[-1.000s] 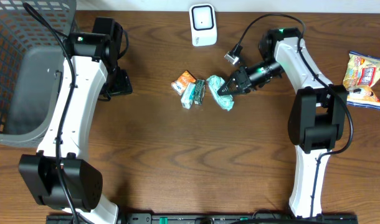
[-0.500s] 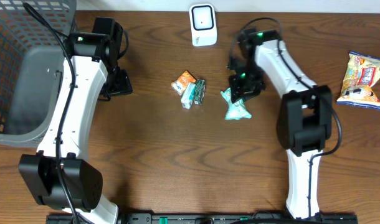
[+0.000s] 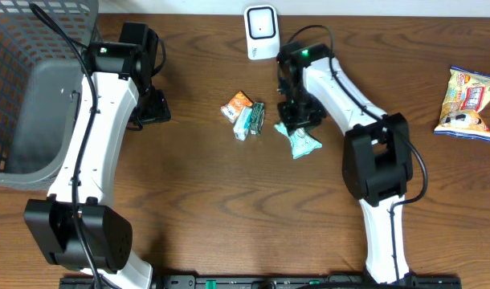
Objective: Scan the item barcode
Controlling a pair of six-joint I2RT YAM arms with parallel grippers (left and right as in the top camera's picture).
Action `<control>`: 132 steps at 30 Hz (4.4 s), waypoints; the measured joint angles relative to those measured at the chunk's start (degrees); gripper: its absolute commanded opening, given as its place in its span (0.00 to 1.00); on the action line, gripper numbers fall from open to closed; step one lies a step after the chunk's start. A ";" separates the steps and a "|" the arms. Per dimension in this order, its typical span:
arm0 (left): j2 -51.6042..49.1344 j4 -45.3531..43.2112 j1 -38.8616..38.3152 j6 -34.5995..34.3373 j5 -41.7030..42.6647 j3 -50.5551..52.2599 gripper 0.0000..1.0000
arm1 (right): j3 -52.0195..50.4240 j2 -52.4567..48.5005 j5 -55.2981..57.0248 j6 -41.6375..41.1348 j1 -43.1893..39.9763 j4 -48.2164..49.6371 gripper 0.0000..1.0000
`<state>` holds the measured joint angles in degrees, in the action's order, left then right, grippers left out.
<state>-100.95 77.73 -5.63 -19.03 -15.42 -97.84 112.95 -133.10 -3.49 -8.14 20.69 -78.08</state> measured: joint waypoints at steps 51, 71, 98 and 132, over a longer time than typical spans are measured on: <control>0.00 0.00 0.00 0.00 0.02 0.00 0.98 | 5.62 1.29 -24.06 3.30 -10.23 17.27 0.02; 0.00 0.00 0.00 0.00 0.02 0.00 0.98 | 9.35 -3.82 -12.20 -23.87 -4.63 62.73 0.08; 0.00 0.00 0.00 0.00 0.02 0.00 0.98 | 12.81 0.24 4.52 -4.92 -33.05 17.22 0.46; 0.00 0.00 0.00 0.00 0.02 0.00 0.98 | 12.94 0.35 -25.55 2.60 -8.35 0.70 0.80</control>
<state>-100.95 77.73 -5.63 -19.03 -15.40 -97.84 125.89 -132.75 -29.04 -5.54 12.34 -77.38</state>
